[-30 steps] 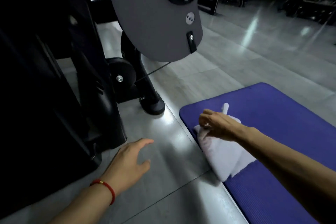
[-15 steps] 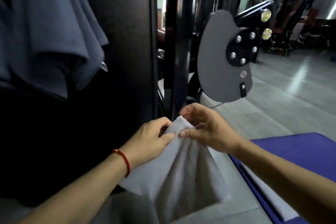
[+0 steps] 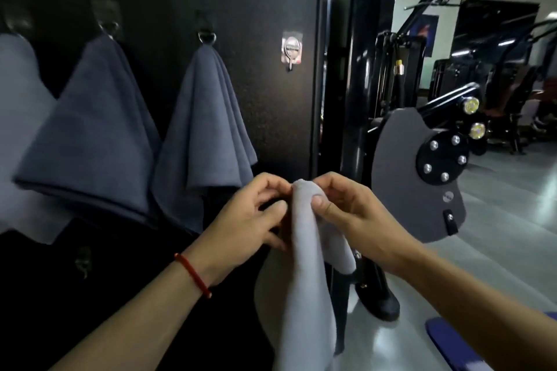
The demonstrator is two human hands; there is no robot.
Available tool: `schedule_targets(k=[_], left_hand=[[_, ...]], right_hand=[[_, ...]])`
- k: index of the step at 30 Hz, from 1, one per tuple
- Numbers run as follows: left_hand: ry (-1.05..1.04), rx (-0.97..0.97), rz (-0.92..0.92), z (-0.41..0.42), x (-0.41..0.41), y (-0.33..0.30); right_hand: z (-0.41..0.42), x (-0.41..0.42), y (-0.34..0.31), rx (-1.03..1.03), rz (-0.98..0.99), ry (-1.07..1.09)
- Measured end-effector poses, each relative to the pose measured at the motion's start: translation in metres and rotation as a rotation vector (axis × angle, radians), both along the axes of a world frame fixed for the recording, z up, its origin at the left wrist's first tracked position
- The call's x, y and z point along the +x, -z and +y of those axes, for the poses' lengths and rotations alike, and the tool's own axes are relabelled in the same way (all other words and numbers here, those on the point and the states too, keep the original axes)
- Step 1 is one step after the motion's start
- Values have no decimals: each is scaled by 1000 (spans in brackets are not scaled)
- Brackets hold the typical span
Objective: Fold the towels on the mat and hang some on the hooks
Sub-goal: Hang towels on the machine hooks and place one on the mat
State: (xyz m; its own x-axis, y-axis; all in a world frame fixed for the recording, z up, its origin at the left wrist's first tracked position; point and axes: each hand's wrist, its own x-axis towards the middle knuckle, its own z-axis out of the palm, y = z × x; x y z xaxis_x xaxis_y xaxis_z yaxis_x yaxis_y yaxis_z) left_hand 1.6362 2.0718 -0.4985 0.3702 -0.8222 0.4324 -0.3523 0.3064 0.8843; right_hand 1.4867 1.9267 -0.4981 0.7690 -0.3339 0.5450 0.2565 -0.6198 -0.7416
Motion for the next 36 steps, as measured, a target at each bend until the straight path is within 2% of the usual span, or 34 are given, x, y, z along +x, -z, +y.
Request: schedule_targets(k=[3,7,9,14,16,18,21,26,31,36], left_hand=[[-133,-58,-42,-10,0,-27],[-398,-23,-425,-25,3,-70],[-465,-3,-524,-35,10,-97],[-321,-58,-432,-60,34,-153],[-359,-123,-397,-71,44,-168],[-506,-201,-430,-83,55,-180],[-749,-221,-601,-93,63,-187],[-826,-310,-884,-112,66,-177],[-932,-396,-823,-119,68,-168],[-973,-282,-930,-116,53,-146]], right_hand=[[-6,8,-28,-4,-15,-18],[-20,22,-57,59,-100,-8],[-28,28,-71,125,-133,-12],[-49,45,-125,99,-223,79],[-61,57,-149,14,-240,160],[-74,71,-166,-54,-246,257],[-86,86,-178,-110,-296,382],[-94,110,-163,-274,-417,554],[-92,113,-143,-389,-457,603],[-85,112,-127,-392,-392,568]])
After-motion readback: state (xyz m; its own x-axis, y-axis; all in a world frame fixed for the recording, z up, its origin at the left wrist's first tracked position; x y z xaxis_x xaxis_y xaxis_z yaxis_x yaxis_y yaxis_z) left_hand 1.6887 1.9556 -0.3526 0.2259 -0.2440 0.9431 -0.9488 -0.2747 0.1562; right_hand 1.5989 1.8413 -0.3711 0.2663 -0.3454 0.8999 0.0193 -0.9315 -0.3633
